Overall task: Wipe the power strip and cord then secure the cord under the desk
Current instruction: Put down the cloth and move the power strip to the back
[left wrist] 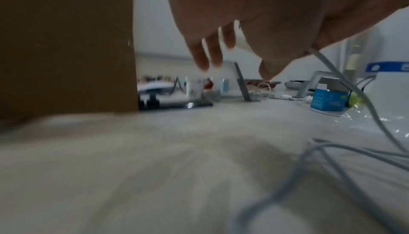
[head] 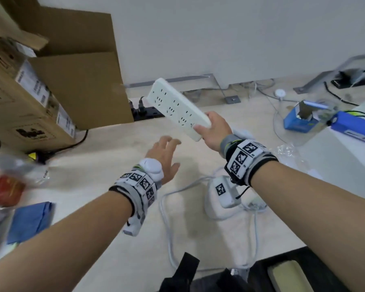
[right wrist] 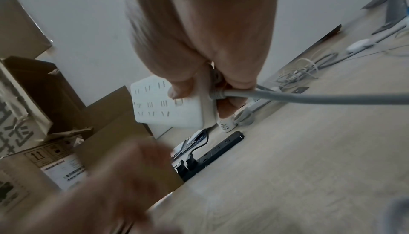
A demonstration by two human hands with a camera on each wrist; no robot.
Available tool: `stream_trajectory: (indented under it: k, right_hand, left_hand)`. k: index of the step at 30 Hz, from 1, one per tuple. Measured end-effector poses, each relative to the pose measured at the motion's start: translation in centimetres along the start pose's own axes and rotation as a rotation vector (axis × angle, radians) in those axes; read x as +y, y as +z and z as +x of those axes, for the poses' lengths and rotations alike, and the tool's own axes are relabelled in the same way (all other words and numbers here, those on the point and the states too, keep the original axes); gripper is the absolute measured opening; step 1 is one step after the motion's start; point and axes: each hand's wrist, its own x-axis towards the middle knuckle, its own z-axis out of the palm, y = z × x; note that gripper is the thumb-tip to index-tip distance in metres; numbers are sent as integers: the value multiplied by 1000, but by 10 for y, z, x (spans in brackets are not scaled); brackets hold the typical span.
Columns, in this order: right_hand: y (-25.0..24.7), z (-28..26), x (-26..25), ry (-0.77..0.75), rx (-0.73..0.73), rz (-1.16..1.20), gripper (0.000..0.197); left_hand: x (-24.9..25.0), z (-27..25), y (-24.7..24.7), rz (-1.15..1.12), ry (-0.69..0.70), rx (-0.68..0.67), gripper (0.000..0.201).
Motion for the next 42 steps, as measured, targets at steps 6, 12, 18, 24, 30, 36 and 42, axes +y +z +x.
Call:
stream_trajectory:
  k: [6, 12, 18, 24, 30, 36, 42]
  right_hand:
    - [-25, -10, 7, -17, 11, 47, 26]
    - [-38, -9, -7, -24, 63, 33, 34]
    - [-42, -2, -26, 12, 172, 110, 26]
    - [-71, 10, -39, 144, 279, 429, 26]
    - [-95, 11, -18, 358, 371, 680, 30]
    - [-110, -4, 25, 537, 377, 879, 17]
    - [-94, -21, 69, 691, 306, 804, 24]
  left_hand:
    - [25, -8, 77, 71, -244, -553, 51]
    - [15, 5, 69, 176, -190, -725, 32]
    - [-14, 10, 11, -90, -154, -416, 20]
    - [-22, 16, -50, -341, -176, -2, 13]
    - [-47, 21, -77, -53, -360, -240, 36]
    - [-51, 10, -59, 104, -572, -151, 56]
    - [7, -10, 13, -18, -380, -377, 58]
